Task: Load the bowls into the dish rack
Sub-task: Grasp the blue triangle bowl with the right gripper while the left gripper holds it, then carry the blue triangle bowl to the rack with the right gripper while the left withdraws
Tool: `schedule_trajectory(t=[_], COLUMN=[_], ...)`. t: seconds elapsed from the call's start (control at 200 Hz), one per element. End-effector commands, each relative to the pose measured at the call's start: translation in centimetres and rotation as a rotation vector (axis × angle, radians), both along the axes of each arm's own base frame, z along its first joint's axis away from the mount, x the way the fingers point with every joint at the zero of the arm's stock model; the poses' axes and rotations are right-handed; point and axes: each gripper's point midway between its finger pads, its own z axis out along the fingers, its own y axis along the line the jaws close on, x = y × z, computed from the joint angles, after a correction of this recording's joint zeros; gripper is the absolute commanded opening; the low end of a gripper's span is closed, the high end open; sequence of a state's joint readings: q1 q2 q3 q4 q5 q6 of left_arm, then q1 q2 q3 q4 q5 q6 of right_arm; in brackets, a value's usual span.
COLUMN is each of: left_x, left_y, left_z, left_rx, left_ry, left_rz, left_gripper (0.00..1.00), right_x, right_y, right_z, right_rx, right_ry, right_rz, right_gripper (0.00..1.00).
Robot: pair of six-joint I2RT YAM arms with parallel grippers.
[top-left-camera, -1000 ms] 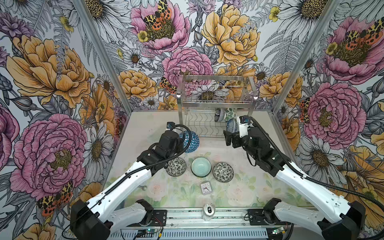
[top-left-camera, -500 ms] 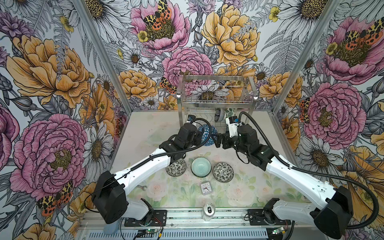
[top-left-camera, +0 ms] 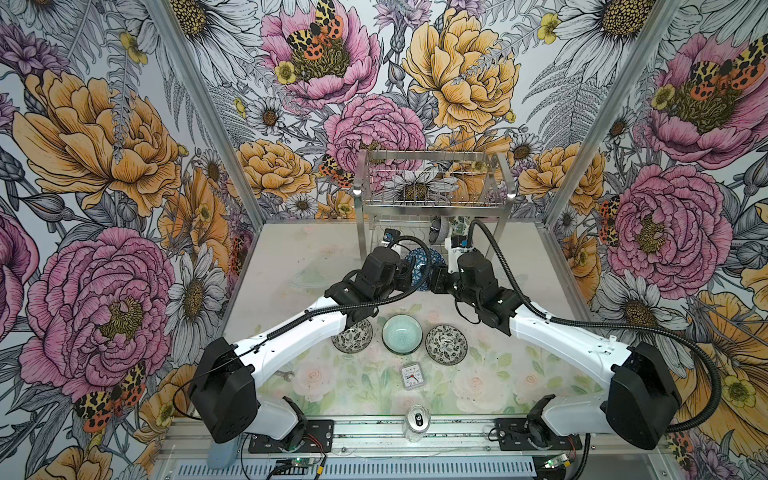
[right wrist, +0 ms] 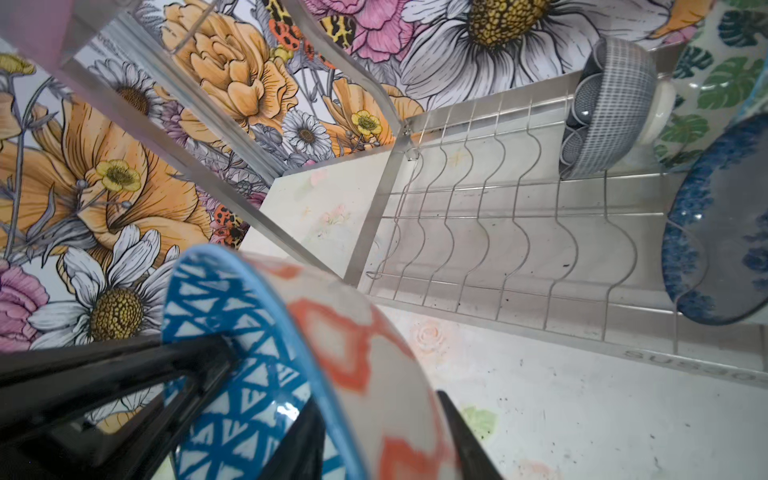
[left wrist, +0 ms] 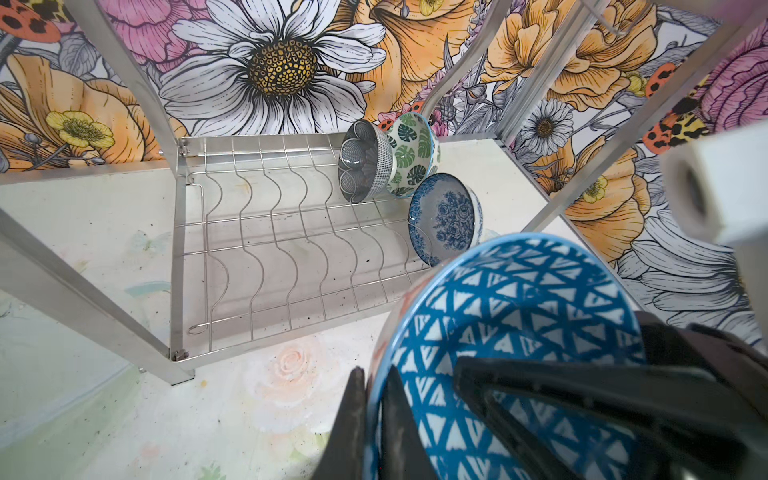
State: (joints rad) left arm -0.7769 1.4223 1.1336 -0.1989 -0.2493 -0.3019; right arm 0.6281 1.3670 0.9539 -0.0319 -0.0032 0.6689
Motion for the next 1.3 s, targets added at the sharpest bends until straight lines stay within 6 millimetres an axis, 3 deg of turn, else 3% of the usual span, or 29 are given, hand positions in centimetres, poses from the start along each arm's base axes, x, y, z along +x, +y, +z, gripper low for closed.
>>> schedule_trajectory(t=[0.0,0.08,0.34,0.355,0.445,0.5,0.545,0.676,0.891,1.001,1.121,1.296], left_x=[0.3,0.2,-0.6,-0.7,-1.9,-2.3,-2.6,-2.4,-0.9,-0.4,0.1,0.0], left_y=[-1.3,-1.4,-0.7,-0.6,0.1,1.5,2.8,7.2,13.2,15.1,16.8,17.4], left_z=[4.1,4.2,4.0,4.1,4.2,4.5,4.9,5.6,5.1,5.2,4.0,3.1], left_rx=[-0.102,-0.103,-0.037,-0.026,0.048,0.102,0.128,0.164,0.245,0.271,0.267,0.236], left_ry=[-0.085,-0.087,-0.052,-0.051,-0.026,-0.022,-0.012,0.035,0.042,0.028,0.042,0.062], left_rz=[-0.027,-0.031,-0.050,-0.053,-0.099,-0.101,-0.100,-0.083,0.028,0.083,0.119,0.124], left_gripper=[0.00,0.00,0.00,0.05,0.66,0.88,0.98,0.99,0.99,0.99,0.99,0.99], right_x=[0.3,0.2,0.2,0.2,0.3,0.4,0.5,1.0,2.2,3.2,4.6,6.6], right_y=[0.7,0.5,-0.7,-0.9,-1.7,-2.3,-2.8,-4.4,-6.7,-7.5,-8.1,-8.6], right_z=[1.1,1.1,2.1,2.2,2.6,2.8,2.8,2.8,3.1,3.3,3.2,2.3], right_rx=[0.060,0.053,0.004,0.000,-0.051,-0.091,-0.126,-0.266,-0.586,-0.753,-0.924,-1.157], right_ry=[-0.023,-0.023,-0.072,-0.077,-0.107,-0.123,-0.136,-0.170,-0.241,-0.271,-0.282,-0.267], right_rz=[-0.001,-0.009,-0.043,-0.047,-0.070,-0.089,-0.102,-0.162,-0.300,-0.372,-0.431,-0.507], right_gripper=[0.19,0.00,0.00,0.00,0.00,0.00,0.00,0.00,0.00,0.00,0.00,0.00])
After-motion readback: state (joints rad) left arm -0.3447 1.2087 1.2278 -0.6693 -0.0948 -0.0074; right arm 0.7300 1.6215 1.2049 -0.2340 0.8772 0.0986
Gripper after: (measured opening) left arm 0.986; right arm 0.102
